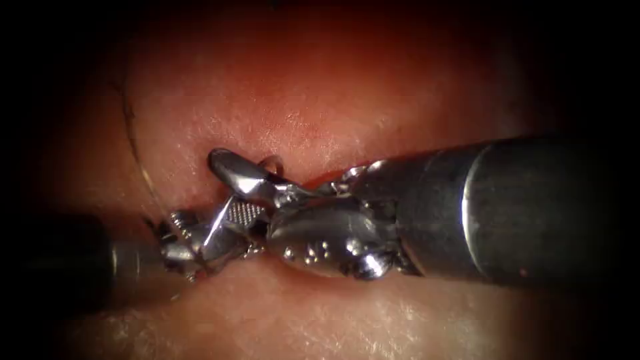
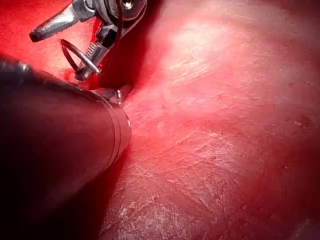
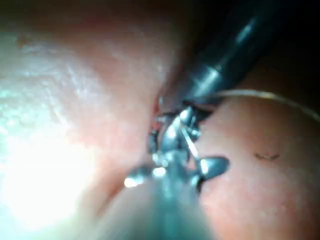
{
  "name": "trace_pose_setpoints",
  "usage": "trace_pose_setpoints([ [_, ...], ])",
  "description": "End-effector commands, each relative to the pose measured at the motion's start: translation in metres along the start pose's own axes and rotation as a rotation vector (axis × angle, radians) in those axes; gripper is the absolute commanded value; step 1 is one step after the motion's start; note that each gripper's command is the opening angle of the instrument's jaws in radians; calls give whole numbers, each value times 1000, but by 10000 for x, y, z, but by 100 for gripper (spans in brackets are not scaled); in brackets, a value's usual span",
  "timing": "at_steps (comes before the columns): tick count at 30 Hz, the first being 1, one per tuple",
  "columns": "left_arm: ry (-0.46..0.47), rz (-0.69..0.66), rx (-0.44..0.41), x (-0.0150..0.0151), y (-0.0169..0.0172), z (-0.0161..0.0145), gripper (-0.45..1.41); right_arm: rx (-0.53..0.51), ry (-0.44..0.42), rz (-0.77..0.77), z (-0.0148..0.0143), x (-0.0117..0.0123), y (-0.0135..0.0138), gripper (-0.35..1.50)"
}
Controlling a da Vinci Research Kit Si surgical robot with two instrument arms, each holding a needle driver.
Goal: Wound Closure
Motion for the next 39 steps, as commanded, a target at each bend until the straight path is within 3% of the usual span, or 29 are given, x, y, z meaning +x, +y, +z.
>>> trace_pose_setpoints([
  [1, 0, 0, -3, -3, -1, 9, -8, 1, 2, 1, 7, -2, -7, 83],
  [3, -1, 0, -5, -4, 0, 10, -8, 1, 2, 0, 7, -4, -7, 62],
  [5, -1, 0, -5, -4, 0, 10, -8, 34, -14, -1, 6, -5, -6, -5],
  [6, -1, 0, -5, -4, 0, 10, -8, 34, -14, -1, 6, -5, -6, -5],
  [7, -1, 0, -5, -4, 0, 10, -8, 57, -8, 1, 4, -7, -3, -35],
  [13, -4, 0, -4, -4, 0, 10, -8, 113, 47, 59, 2, -18, 4, -35],
  [20, -4, 0, -7, -4, 1, 11, -8, 133, 191, 299, -2, -63, 13, -35],
  [30, -5, 1, -8, -5, 1, 13, -8, 132, 282, 445, 3, -108, 26, -35],
  [39, -6, 2, -10, -6, 1, 14, -8, 137, 296, 495, 5, -108, 27, -35],
])
